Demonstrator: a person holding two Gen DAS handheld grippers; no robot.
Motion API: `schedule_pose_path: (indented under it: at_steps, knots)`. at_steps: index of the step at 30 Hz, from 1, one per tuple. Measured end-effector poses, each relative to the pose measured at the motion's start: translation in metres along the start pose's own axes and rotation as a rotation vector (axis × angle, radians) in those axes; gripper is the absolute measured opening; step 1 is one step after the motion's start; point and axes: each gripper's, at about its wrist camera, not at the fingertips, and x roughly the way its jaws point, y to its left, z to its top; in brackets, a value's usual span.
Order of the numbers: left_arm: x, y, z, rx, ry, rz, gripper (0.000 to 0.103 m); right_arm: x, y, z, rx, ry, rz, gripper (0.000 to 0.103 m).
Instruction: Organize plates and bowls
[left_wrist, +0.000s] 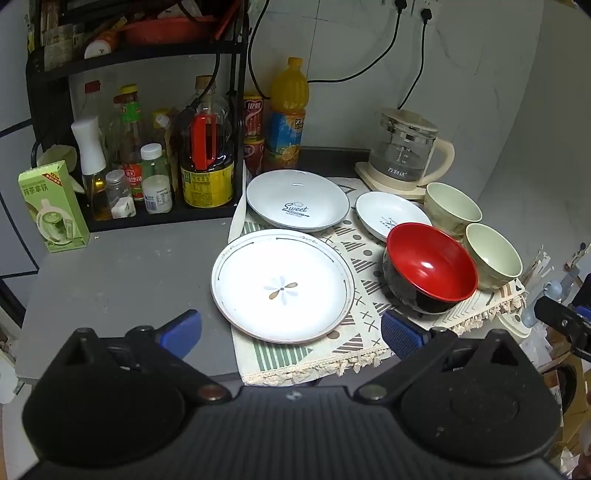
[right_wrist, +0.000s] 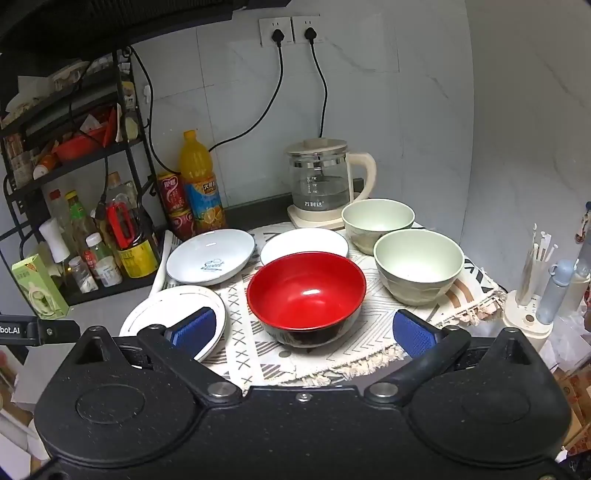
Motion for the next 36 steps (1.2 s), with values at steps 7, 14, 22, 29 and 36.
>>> schedule_pose_path:
  at_steps: [7,14,22,29,36]
  knots:
    - [-0.008,0.001,-0.009,-0.012,-0.010,-0.008,0.102,-0.006,0.004,0.002,-0.008,0.018,0.010,0.103]
    - [-0.018,0.003,-0.010,-0.017,-0.020,-0.006,0.102,-0.010,0.006,0.002,-0.017,0.024,0.009,0.103]
    - [-0.023,0.009,-0.012,-0.023,-0.016,-0.007,0.102,-0.014,0.009,-0.001,-0.018,0.044,0.011,0.103]
    - [-0.027,0.008,-0.015,-0.015,-0.016,-0.007,0.102,-0.017,0.008,-0.003,-0.013,0.047,0.006,0.103]
    - [-0.029,0.004,-0.016,-0.004,-0.014,-0.014,0.102,-0.020,0.006,-0.005,-0.008,0.053,0.003,0.103]
